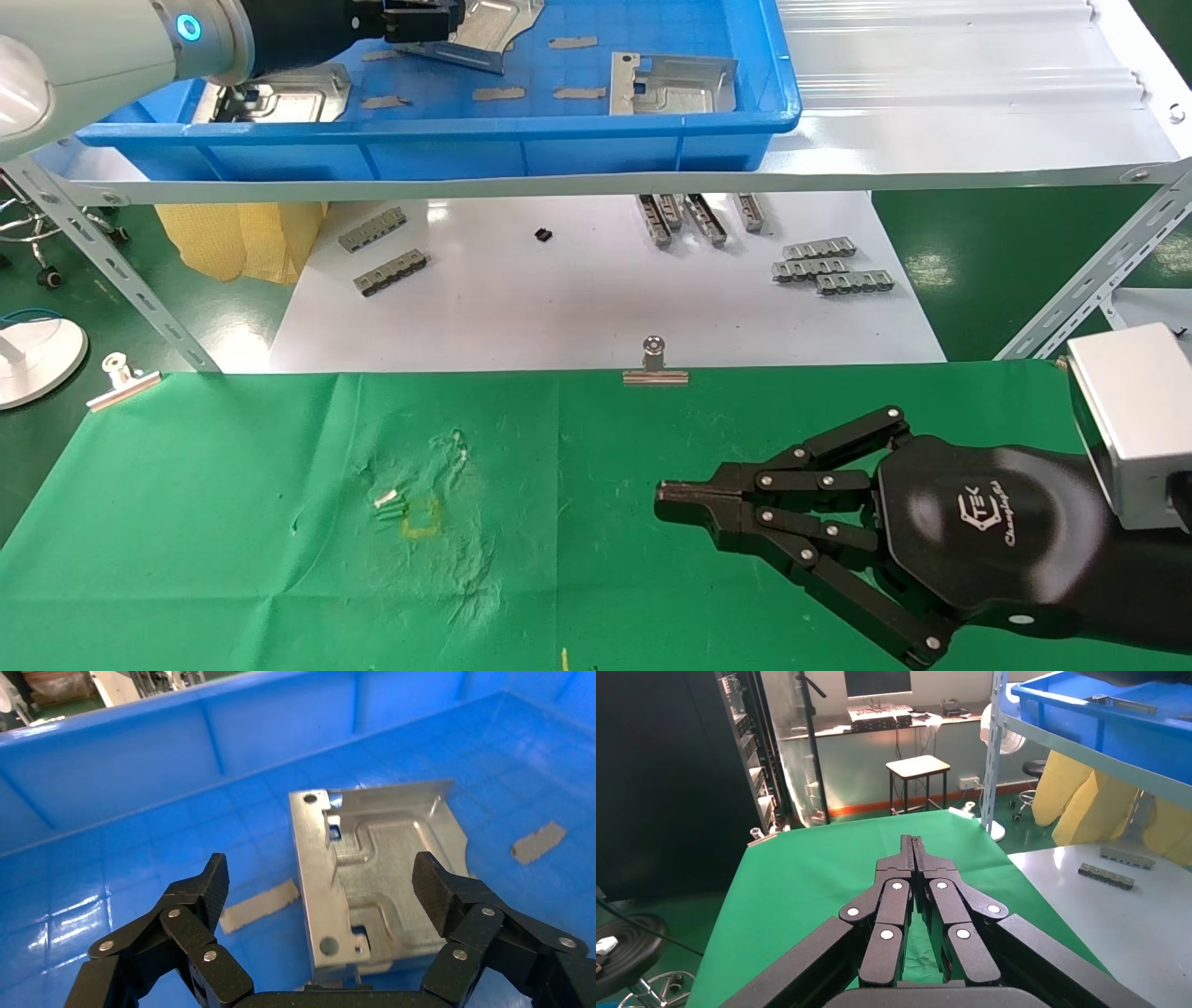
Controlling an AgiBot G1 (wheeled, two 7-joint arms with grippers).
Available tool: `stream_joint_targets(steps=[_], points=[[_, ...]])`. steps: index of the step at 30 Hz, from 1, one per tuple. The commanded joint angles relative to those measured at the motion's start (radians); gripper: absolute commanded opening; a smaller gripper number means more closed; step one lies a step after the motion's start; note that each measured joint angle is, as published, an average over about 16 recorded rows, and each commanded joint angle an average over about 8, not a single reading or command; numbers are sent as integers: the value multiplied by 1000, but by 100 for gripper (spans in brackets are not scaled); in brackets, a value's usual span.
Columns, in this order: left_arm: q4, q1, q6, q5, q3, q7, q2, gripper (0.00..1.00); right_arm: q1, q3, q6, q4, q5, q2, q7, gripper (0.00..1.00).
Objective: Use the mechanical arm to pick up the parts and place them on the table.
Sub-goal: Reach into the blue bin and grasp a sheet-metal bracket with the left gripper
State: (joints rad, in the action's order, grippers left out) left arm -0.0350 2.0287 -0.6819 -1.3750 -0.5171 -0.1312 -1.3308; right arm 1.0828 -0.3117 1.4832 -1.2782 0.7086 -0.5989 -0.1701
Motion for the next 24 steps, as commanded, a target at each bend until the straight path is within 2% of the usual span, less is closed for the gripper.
stream_joint_targets(steps=[1, 24], points=[[7, 0, 13, 5, 3, -2, -7, 0, 0, 0, 0, 0, 0, 0, 0, 100], [-6, -10, 30, 7, -3, 26, -13, 0, 0, -1, 0, 0, -1, 0, 0, 100]])
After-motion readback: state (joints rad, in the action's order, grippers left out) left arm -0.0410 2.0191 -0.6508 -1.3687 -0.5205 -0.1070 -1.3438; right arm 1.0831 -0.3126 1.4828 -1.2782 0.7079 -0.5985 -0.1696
